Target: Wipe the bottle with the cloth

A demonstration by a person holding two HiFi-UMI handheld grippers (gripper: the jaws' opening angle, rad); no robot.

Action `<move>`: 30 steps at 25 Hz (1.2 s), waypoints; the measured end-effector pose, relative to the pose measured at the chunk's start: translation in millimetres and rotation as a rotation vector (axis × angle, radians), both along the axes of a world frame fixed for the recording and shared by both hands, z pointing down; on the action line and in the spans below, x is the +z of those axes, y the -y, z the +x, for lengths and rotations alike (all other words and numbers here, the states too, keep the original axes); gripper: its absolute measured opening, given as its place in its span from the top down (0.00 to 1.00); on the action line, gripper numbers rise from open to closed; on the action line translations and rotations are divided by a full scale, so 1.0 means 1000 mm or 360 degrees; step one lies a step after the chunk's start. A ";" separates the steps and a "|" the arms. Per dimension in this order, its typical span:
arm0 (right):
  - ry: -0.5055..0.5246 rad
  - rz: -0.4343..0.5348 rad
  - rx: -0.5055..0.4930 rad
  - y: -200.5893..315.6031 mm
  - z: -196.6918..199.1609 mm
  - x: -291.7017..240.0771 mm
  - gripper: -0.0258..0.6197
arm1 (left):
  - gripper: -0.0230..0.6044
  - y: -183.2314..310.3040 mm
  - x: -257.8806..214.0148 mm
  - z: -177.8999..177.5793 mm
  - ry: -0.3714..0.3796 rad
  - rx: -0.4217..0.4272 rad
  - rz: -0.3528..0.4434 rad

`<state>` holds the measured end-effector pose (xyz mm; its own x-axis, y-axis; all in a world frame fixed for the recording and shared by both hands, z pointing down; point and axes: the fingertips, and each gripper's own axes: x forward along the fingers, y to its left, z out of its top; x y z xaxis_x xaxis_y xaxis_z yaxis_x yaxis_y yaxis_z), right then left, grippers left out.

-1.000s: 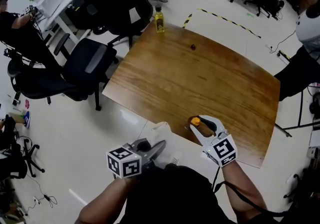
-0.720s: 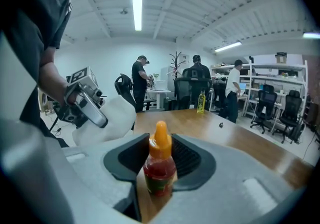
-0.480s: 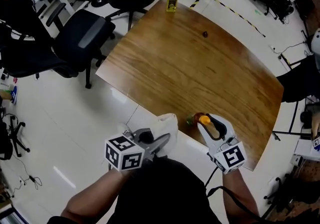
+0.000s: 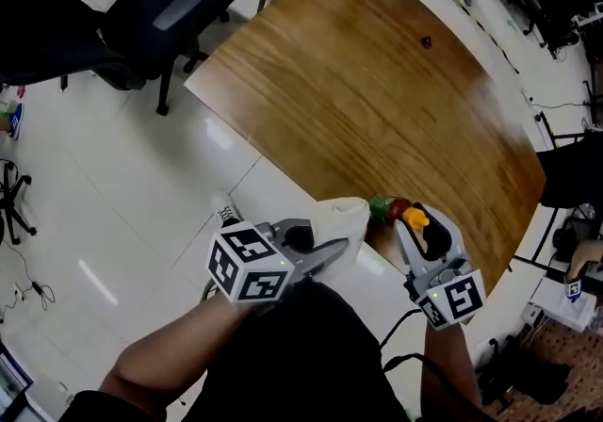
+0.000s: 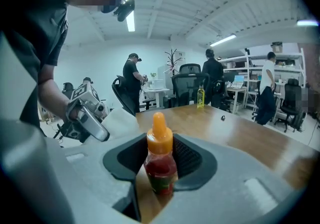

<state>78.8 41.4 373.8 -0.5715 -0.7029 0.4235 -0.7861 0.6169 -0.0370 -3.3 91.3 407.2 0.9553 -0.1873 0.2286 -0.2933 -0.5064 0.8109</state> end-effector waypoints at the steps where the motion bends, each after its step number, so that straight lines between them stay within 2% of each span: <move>1: 0.0010 -0.0007 -0.0002 0.001 -0.002 0.000 0.75 | 0.80 -0.001 0.002 0.003 -0.0052 -0.0008 -0.0033; 3: 0.0030 -0.0013 -0.0008 0.002 -0.006 0.001 0.75 | 0.80 -0.001 0.004 0.011 -0.0227 -0.0056 -0.0138; 6: 0.0005 -0.0017 0.0003 0.003 -0.006 0.005 0.75 | 0.80 0.005 -0.006 0.025 -0.0598 -0.0199 -0.0286; 7: 0.0002 -0.0020 0.0006 0.003 -0.006 0.005 0.75 | 0.80 0.009 -0.009 0.030 -0.0678 -0.0255 -0.0300; 9: 0.0008 -0.0029 0.0003 0.002 -0.008 0.004 0.75 | 0.80 0.015 -0.007 0.038 -0.0725 -0.0348 -0.0290; 13: 0.0019 -0.0029 0.0000 0.002 -0.009 0.005 0.75 | 0.80 0.023 0.014 0.049 -0.0644 -0.0467 -0.0264; 18: 0.0029 0.0009 0.0004 0.004 -0.005 0.009 0.75 | 0.80 0.027 0.029 0.051 -0.0589 -0.0527 -0.0251; 25: 0.0028 0.0001 -0.0021 0.002 -0.004 0.011 0.75 | 0.81 0.029 0.066 0.047 -0.0246 -0.0518 -0.0293; 30: 0.0019 0.0011 -0.0029 -0.001 -0.001 0.010 0.75 | 0.81 0.025 0.090 0.047 -0.0053 -0.0589 -0.0409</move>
